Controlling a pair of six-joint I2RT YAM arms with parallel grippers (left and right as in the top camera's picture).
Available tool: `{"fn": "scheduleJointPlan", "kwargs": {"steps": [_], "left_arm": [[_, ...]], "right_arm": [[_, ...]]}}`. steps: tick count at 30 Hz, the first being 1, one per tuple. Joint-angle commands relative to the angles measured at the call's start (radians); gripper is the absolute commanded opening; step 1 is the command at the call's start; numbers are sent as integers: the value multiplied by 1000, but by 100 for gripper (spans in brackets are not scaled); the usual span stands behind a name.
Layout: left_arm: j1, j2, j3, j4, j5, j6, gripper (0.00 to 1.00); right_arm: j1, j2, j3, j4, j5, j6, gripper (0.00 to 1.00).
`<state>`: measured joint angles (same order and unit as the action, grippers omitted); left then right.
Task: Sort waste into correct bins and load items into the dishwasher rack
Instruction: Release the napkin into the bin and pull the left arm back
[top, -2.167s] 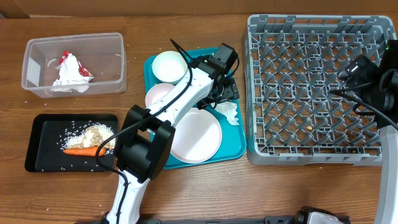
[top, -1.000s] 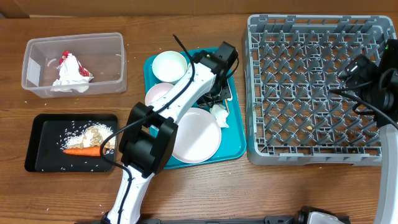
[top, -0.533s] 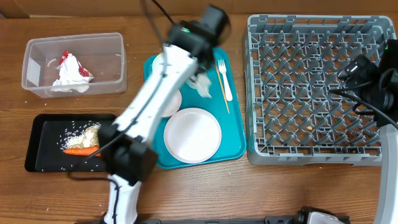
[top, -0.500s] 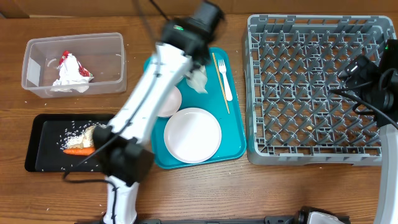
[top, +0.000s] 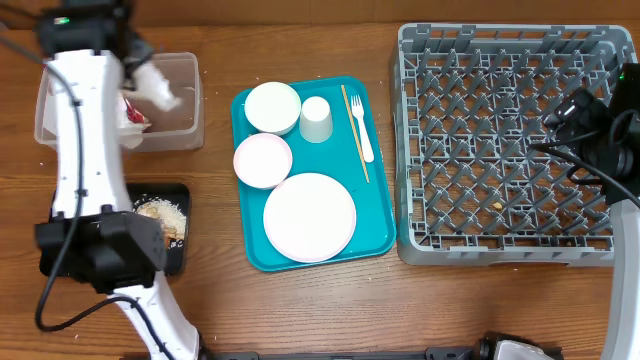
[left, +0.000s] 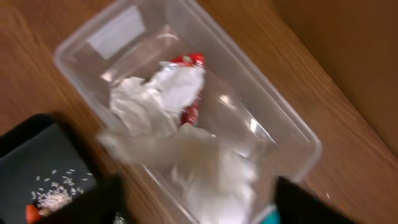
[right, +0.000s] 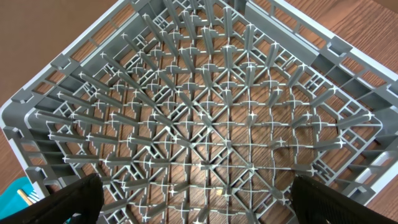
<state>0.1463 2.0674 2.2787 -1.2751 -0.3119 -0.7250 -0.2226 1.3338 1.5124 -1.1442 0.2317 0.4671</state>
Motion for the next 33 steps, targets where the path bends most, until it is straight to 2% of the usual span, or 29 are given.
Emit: {"fn": "scheduleJointPlan", "kwargs": {"steps": [1,5,11,15,19,24,30,31,33], "left_arm": [[71,38,12,-13,104,8,100],[113,42,1,-23,205,8,100],[109,42,-5,-87,276,13,100],[101,42,-5,-149,340,79,100],[89,40,-5,-222,342,52,100],[61,10,-5,-322,340,74,100],[0,-30,-5,-415,184,14,100],[-13,-42,-18,-415,181,35,100],[-36,-63,-48,-415,181,5,100]], "right_arm": [[-2,0,5,5,-2,2,100],[-2,0,5,6,-2,2,100],[-2,0,5,5,-2,2,100],[-2,0,5,5,-2,2,100],[-2,0,5,6,-2,2,100],[-2,0,5,5,-2,2,100],[-2,0,5,5,-2,2,100],[-2,0,5,5,-2,2,100],[-2,0,5,6,-2,2,100]]}}
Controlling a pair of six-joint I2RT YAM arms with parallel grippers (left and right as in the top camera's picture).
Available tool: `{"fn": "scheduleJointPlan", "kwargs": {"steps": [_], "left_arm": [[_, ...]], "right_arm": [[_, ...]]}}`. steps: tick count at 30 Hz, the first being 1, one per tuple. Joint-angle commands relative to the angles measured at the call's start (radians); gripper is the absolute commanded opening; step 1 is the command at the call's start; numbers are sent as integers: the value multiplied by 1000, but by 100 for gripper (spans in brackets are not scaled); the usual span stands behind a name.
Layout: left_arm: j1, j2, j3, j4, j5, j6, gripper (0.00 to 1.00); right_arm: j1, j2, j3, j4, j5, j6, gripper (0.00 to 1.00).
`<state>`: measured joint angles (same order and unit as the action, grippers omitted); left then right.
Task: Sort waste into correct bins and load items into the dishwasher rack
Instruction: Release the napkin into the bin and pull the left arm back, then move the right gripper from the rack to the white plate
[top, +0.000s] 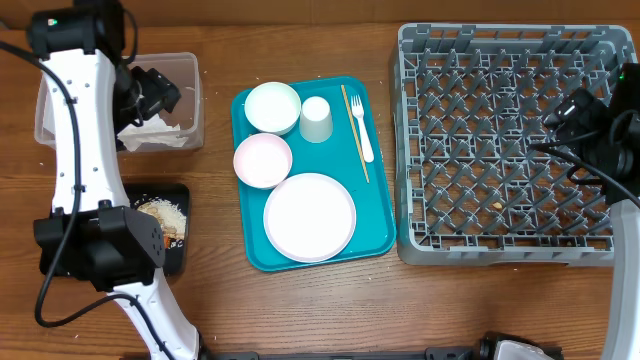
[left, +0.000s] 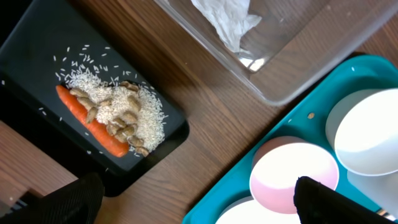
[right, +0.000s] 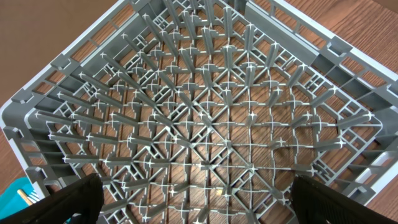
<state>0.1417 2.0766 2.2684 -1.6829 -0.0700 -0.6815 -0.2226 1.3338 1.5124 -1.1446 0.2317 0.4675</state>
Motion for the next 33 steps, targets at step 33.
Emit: {"fn": "scheduleJointPlan", "kwargs": {"steps": [33], "left_arm": [[262,-167,-188,-7,-9,-107,100]], "right_arm": [[-2,0,5,57,-138,66,100]]}}
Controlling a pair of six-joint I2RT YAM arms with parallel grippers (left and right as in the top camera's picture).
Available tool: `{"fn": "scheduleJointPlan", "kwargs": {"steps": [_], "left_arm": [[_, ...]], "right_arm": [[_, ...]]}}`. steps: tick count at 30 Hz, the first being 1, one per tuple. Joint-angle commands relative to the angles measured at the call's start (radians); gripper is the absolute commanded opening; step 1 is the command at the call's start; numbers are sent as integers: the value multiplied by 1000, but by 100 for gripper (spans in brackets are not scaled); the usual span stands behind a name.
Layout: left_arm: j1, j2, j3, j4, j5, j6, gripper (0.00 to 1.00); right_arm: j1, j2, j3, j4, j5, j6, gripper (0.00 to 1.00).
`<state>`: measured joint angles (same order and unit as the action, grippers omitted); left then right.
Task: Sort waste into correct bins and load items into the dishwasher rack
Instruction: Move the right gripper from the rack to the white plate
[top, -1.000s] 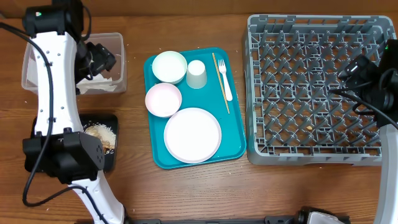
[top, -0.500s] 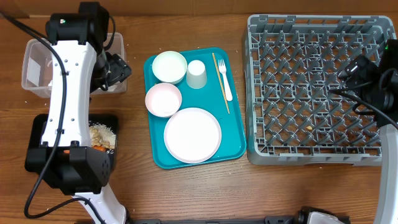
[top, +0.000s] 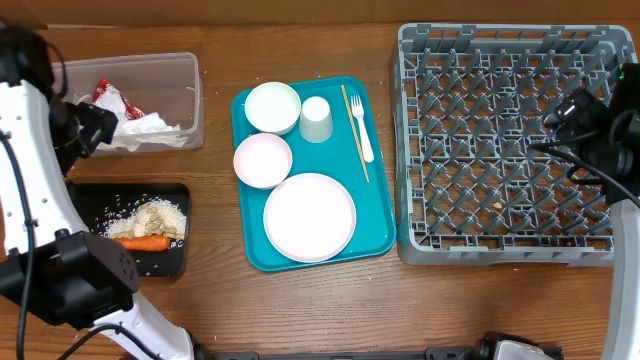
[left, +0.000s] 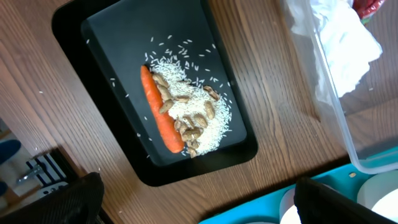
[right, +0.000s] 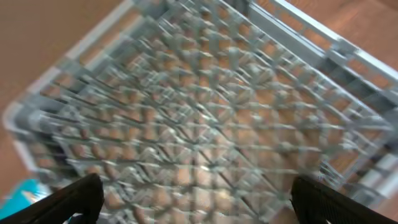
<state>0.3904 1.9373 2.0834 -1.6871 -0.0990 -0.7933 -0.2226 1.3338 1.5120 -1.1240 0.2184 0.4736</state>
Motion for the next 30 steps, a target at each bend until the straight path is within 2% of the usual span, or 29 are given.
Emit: {"fn": "scheduleJointPlan", "kwargs": {"steps": [1,2,3,8,11,13,19,24,30], "left_arm": [[15,-28,-3,-3,20,5,100],[15,-28,-3,-2,20,4,100],[15,-28,-3,-2,21,4,100],[14,-28,-3,-2,21,4,100],[14,-28,-3,-2,21,4,100],[14,-28,-3,-2,21,4,100],[14,-28,-3,-2,21,4,100],[14,-28,-3,-2,21,4,100],[14,-28,-3,-3,21,4,100]], "right_arm": [[-2,0,6,37,-238,87,100],[-2,0,6,33,-308,93,100],[-2,0,6,9,-506,103,100],[-2,0,6,-4,-723,103,100],[54,2,6,49,-857,-16,100],[121,2,6,45,-829,-89,100],[474,45,6,-23,-517,-262,100],[739,171,6,-11,-284,-300,100],[858,324,6,67,-184,-302,100]]}}
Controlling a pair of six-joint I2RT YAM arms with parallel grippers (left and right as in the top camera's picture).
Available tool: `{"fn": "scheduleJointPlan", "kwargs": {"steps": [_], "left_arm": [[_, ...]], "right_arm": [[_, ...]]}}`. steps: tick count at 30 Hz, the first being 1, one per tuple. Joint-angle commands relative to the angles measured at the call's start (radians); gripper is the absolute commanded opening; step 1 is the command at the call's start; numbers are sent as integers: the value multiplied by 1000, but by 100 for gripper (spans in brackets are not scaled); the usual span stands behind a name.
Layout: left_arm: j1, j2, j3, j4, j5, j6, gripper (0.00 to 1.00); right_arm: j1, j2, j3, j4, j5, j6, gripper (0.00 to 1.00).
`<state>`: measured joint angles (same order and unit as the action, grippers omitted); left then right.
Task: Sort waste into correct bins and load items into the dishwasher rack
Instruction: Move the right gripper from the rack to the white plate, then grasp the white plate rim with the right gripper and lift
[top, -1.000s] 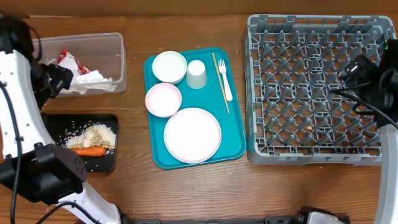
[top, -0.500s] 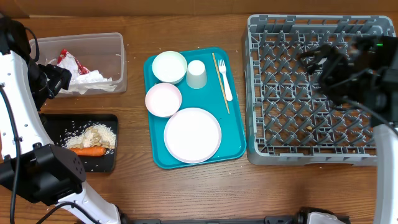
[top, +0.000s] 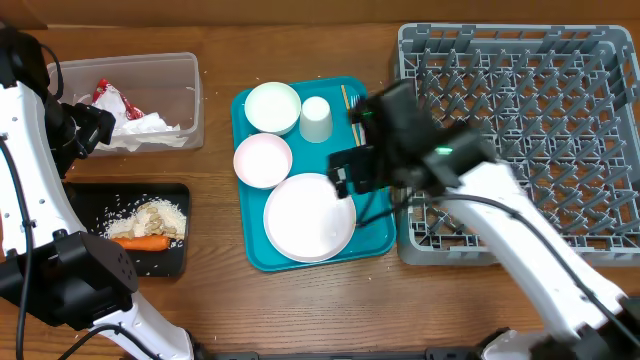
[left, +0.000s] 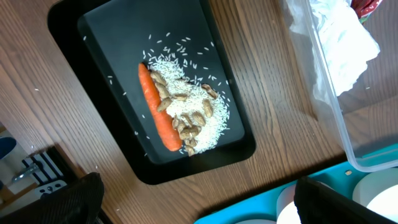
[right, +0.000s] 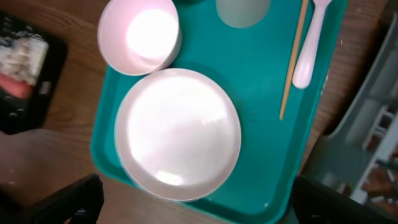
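Observation:
The teal tray (top: 256, 248) holds a large white plate (right: 177, 134), a pink bowl (right: 140, 34), a white bowl (top: 272, 107), a cup (top: 316, 119), a white fork (right: 311, 50) and a chopstick (right: 292, 62). My right gripper (top: 350, 175) hangs open above the tray, just right of the plate, with nothing between its fingers. The grey dishwasher rack (top: 520, 90) stands to the right. My left gripper (top: 85, 130) is open and empty at the far left, between the clear bin (top: 190, 100) and the black tray (left: 106, 37).
The clear bin holds white tissue (left: 342, 50) and a red wrapper (top: 108, 97). Rice, nuts and a carrot (left: 155, 118) lie in the black tray. Grains of rice are scattered on the wood around both. The rack's tall wall borders the teal tray's right edge.
My right arm has moved from over the rack at the far right to above the teal tray, beside the large plate. The left gripper has barely shifted.
My left gripper was open over the clear bin with white tissue beneath it. Then it stood at the bin's front edge, the tissue lying inside. Then it was left of the bin, where it stays. The right arm stayed over the rack until its move to the tray.

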<state>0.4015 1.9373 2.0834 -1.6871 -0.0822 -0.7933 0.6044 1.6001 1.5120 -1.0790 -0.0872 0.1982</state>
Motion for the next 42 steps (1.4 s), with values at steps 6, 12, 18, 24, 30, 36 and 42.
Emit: {"fn": "scheduleJointPlan", "kwargs": {"steps": [6,12,18,24,30,36,42], "left_arm": [[4,-28,-3,-2,5,4,100],[3,-28,-3,-2,5,4,100],[4,-28,-3,-2,5,4,100],[3,-28,-3,-2,5,4,100],[3,-28,-3,-2,5,4,100],[4,-28,-3,-2,5,4,100],[4,-28,-3,-2,5,4,100]], "right_arm": [[49,283,6,18,176,-50,94],[49,391,6,23,175,-50,81],[49,441,-8,64,95,-50,66],[49,481,-20,81,86,-49,65],[49,490,-20,88,86,-49,53],[49,491,-20,87,86,-41,19],[47,489,-13,38,86,-27,4]]}}
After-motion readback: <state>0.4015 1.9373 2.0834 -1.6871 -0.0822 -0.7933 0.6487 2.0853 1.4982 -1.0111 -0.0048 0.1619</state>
